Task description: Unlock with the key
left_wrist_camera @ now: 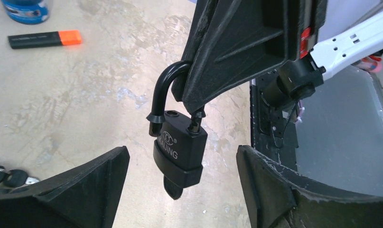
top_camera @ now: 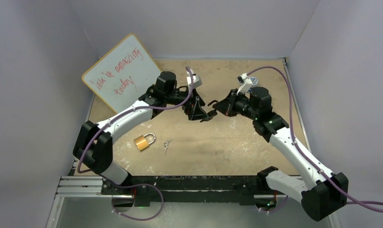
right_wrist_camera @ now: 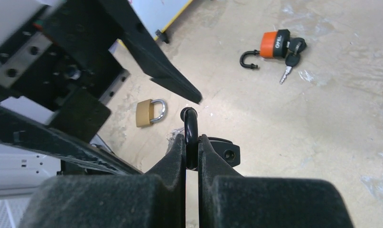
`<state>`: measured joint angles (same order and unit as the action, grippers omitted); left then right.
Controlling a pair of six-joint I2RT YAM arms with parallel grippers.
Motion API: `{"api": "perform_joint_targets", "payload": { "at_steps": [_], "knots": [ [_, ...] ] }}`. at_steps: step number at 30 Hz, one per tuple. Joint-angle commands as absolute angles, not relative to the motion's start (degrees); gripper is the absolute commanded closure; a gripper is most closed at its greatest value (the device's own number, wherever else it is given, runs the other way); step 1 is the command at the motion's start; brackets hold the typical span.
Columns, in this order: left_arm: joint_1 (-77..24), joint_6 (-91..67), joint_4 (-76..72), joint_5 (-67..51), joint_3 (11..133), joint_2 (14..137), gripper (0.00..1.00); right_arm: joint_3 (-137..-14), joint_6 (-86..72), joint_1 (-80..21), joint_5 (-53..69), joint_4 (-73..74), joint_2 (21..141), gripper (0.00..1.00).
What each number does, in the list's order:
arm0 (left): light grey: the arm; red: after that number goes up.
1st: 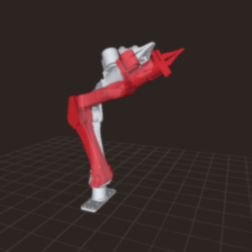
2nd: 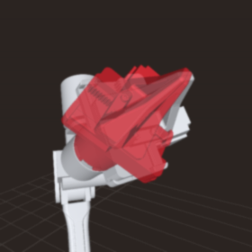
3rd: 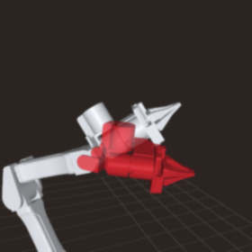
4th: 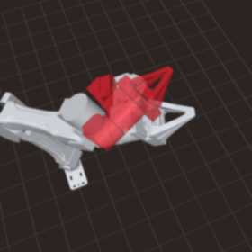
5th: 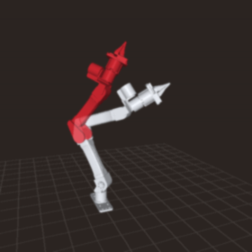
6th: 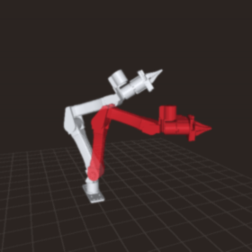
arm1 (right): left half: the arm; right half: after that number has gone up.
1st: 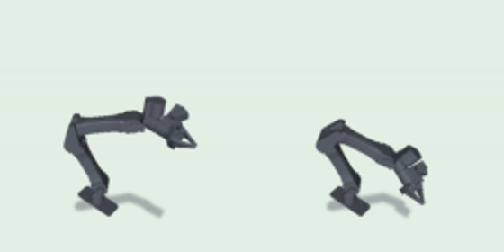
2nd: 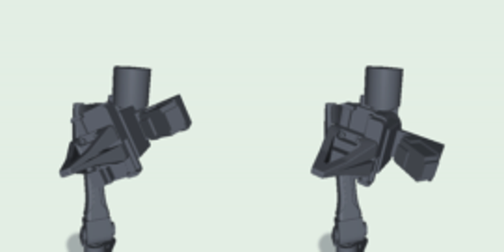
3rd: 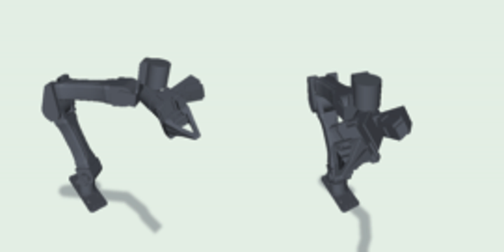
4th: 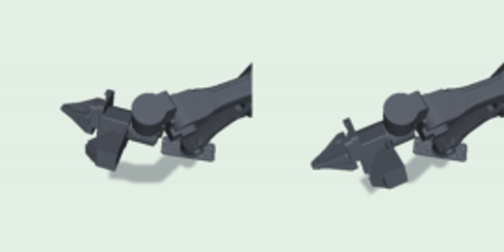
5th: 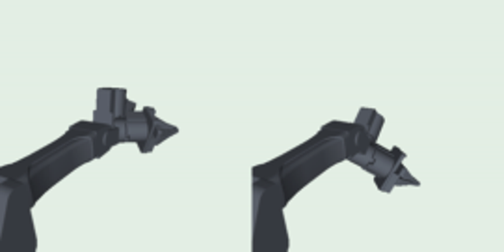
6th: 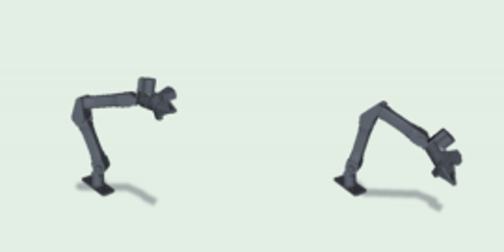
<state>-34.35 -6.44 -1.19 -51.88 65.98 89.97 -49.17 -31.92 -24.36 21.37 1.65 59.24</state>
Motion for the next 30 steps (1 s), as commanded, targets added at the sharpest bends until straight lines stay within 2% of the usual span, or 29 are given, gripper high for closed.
{"api": "perform_joint_targets", "payload": {
  "at_steps": [1, 6, 10, 15, 20, 25, 27, 30],
  "knots": [
    [-34.01, -4.52, -1.41, -48.85, 65.78, 85.62, 0.13, -53.22, -32.76, -24.39, 18.44, -0.66, 58.01, 1.00],
    [-33.20, -3.38, 1.39, -40.16, 63.63, 82.41, 0.11, -54.07, -34.59, -24.35, 13.45, 2.71, 59.72, 1.00],
    [-33.08, -5.75, -0.97, -28.27, 59.47, 78.37, 0.11, -55.90, -37.92, -24.38, 3.32, 11.86, 63.54, 1.00],
    [-33.06, -13.33, -3.80, -21.58, 54.78, 75.62, 0.15, -60.11, -44.11, -23.58, -3.80, 23.26, 71.17, 1.00],
    [-33.08, -19.44, -5.37, -9.27, 48.88, 70.96, 0.12, -63.59, -45.66, -20.22, -0.15, 23.28, 79.66, 1.00],
    [-33.05, -22.87, -0.35, 0.94, 50.58, 70.62, 0.13, -63.29, -43.04, -15.60, 10.05, 11.45, 88.31, 1.00],
    [-33.12, -23.47, 3.39, 2.80, 51.66, 71.27, 0.14, -63.54, -43.35, -14.06, 15.74, 5.26, 91.83, 1.00],
    [-33.10, -24.10, 4.86, 4.50, 52.45, 72.38, 0.15, -68.85, -42.76, -13.00, 17.64, 6.03, 99.22, 1.00]
  ]
}}
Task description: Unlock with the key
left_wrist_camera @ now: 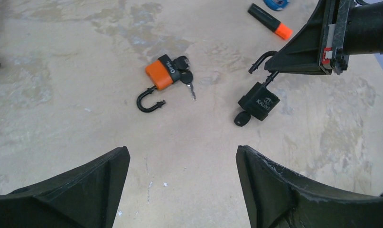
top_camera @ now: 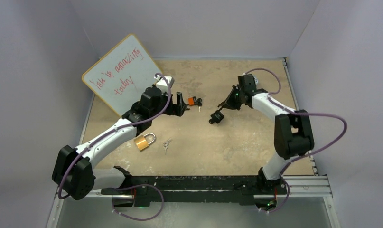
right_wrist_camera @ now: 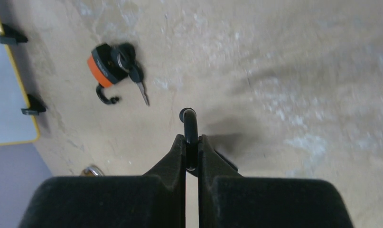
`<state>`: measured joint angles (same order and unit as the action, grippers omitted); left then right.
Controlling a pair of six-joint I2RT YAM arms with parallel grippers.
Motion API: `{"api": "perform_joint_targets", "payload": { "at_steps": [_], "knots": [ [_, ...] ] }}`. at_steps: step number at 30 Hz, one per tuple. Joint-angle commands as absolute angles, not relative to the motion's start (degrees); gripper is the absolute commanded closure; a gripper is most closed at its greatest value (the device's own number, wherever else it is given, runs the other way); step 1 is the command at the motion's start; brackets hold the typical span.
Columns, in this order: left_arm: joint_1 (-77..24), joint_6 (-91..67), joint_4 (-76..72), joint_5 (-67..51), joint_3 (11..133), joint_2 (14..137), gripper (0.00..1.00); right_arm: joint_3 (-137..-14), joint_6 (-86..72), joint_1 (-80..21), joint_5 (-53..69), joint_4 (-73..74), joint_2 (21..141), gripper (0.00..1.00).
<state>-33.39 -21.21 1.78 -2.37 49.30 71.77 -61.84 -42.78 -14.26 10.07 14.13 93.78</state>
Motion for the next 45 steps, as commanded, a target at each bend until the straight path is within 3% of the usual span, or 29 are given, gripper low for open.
{"api": "perform_joint_targets", "payload": {
  "at_steps": [1, 3, 12, 19, 22, 28, 33, 40, 45],
  "knots": [
    [-33.12, -24.62, 5.98, 5.79, 52.86, 72.75, 0.15, -70.45, -42.35, -12.60, 17.86, 6.67, 101.52, 1.00],
    [-33.10, -24.55, 6.98, 6.85, 53.65, 73.32, 0.15, -72.12, -41.05, -11.93, 19.80, 4.82, 105.23, 1.00],
    [-33.10, -25.27, 10.11, 10.43, 54.67, 75.50, 0.15, -76.82, -36.27, -11.35, 19.83, 1.43, 112.39, 0.78],
    [-33.10, -24.57, 14.05, 13.99, 55.11, 73.91, 0.15, -79.11, -33.26, -11.39, 12.94, 5.36, 112.09, 0.38],
    [-32.85, -27.49, 18.26, 17.66, 55.57, 72.99, 0.15, -79.73, -30.84, -11.60, 6.34, 6.66, 108.95, 0.28],
    [-30.89, -41.20, 32.40, 23.86, 53.40, 72.65, 0.14, -78.34, -29.24, -16.99, 0.47, 9.20, 102.67, 0.26],
    [-26.53, -44.65, 38.34, 24.95, 49.11, 71.17, 0.11, -76.57, -30.81, -26.58, 3.54, 10.15, 101.00, 0.30],
    [-13.62, -32.23, 28.28, 14.04, 44.02, 71.10, 0.10, -71.95, -34.50, -39.23, 8.62, 8.21, 102.17, 0.32],
    [-10.75, -28.94, 24.45, 9.32, 44.48, 77.61, 0.11, -73.70, -33.58, -44.89, 8.40, 13.07, 104.94, 0.31]
  ]
}}
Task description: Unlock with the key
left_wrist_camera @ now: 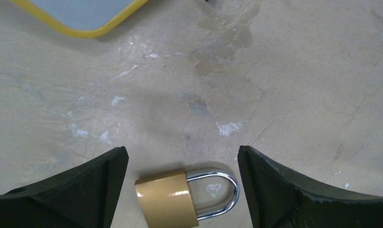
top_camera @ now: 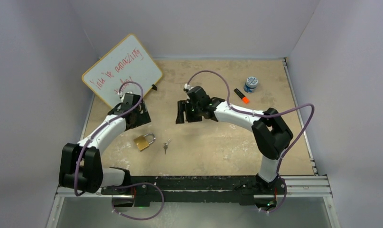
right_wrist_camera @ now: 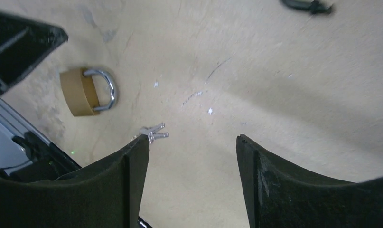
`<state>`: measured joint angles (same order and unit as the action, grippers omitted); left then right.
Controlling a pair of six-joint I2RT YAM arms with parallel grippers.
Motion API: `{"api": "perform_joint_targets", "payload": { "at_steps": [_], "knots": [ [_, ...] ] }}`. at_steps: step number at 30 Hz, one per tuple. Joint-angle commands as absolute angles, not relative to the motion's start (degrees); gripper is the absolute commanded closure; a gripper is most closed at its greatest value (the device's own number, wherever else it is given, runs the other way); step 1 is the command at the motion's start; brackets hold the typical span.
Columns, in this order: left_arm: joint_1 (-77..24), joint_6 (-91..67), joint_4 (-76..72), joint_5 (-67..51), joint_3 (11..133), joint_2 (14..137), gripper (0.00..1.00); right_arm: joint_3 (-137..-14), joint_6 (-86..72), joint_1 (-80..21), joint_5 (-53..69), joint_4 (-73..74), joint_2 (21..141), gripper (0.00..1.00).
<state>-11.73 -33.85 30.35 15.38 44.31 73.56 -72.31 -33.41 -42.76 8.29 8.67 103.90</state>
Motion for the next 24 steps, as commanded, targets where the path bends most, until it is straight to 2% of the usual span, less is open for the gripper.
{"api": "perform_joint_targets", "payload": {
  "at_steps": [1, 5, 12, 18, 24],
  "knots": [
    [-10.73, -28.73, 23.97, 8.10, 44.14, 78.83, 0.12, -74.00, -33.28, -45.73, 7.86, 14.11, 105.31, 0.29],
    [-10.64, -28.95, 23.98, 2.97, 42.56, 81.16, 0.19, -75.36, -31.17, -48.86, 6.59, 18.20, 107.19, 0.26],
    [-10.63, -32.06, 31.13, 2.88, 41.59, 80.06, 0.26, -78.01, -29.12, -55.01, 3.47, 21.88, 110.29, 0.24],
    [-10.63, -36.45, 36.93, 7.05, 40.30, 77.82, 0.26, -79.88, -28.24, -60.45, -2.61, 21.26, 111.85, 0.24],
    [-10.63, -42.23, 40.52, 11.90, 38.75, 72.10, 0.21, -82.13, -28.04, -64.36, -7.27, 20.21, 114.72, 0.24]
  ]
}}
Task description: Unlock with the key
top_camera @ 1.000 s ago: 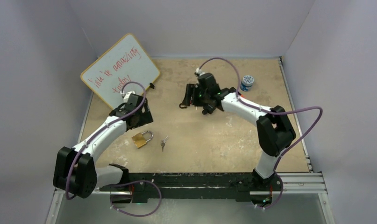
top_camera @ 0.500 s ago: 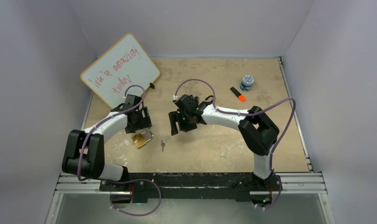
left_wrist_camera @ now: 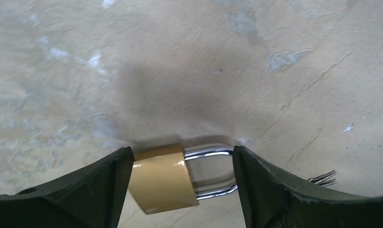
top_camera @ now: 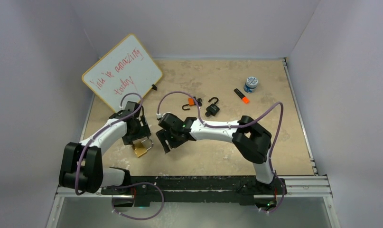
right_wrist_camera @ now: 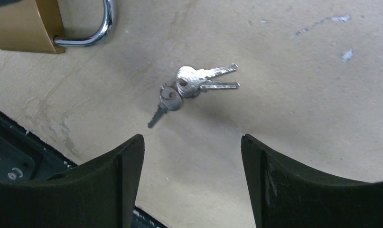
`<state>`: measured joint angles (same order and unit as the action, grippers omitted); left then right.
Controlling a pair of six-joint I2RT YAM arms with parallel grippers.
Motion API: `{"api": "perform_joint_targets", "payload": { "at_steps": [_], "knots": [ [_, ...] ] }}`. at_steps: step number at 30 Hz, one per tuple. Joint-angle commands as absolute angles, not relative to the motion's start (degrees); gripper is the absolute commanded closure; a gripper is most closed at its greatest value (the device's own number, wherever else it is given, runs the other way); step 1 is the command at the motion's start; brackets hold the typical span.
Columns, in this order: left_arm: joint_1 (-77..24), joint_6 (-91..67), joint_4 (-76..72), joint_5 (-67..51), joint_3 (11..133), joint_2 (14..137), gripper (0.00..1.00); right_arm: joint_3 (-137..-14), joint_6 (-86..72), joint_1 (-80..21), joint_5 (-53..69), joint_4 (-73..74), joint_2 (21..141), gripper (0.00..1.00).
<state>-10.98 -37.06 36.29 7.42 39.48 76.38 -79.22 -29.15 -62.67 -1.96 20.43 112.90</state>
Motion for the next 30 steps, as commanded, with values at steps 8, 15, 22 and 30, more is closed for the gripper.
{"api": "perform_joint_targets", "payload": {
  "at_steps": [8, 15, 22, 30],
  "knots": [
    [-10.50, -44.56, 40.51, 17.61, 39.09, 69.75, 0.11, -84.90, -30.73, -66.17, -15.91, 20.69, 119.40, 0.25],
    [-10.02, -44.80, 38.37, 15.20, 38.56, 73.64, 0.12, -86.77, -34.49, -66.34, -22.01, 27.57, 121.68, 0.40],
    [-10.02, -46.32, 36.84, 13.32, 34.79, 69.67, 0.15, -81.22, -35.94, -66.33, -20.76, 29.02, 116.89, 0.61],
    [-10.02, -48.34, 35.93, 5.44, 32.76, 70.12, 0.19, -79.06, -34.21, -65.83, -22.25, 29.70, 114.45, 0.98]
  ]
}}
